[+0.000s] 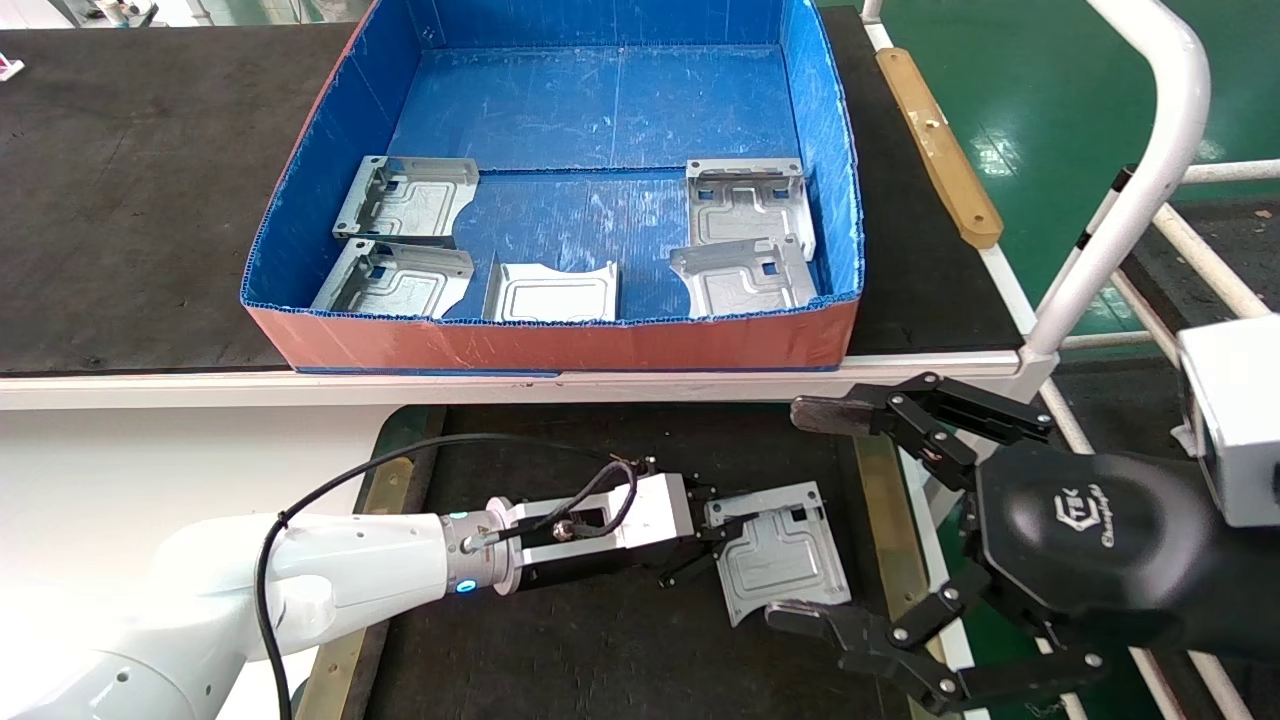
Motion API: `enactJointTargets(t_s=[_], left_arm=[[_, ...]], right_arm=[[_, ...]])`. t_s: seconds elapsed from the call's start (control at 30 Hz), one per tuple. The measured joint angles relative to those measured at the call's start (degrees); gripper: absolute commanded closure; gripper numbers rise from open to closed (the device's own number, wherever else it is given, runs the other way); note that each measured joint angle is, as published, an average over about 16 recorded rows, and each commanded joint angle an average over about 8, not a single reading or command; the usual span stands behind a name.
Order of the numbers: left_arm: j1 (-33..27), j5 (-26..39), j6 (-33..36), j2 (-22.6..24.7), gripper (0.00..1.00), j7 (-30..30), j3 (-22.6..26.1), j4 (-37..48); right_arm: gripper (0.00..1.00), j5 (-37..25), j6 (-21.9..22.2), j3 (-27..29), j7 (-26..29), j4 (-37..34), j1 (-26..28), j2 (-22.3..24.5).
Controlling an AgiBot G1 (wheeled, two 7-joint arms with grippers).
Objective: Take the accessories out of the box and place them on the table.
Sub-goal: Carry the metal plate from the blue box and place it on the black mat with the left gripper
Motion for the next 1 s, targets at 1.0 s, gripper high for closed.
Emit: enactJointTargets(t_s=[1.0], left_arm=[[0.36,-11.0,-14.32,0.01,1.0,-4.11,13.07,-6.14]], right_arm=[[0.0,0.0,0.0,0.0,0.0,0.0,0.0,0.0]])
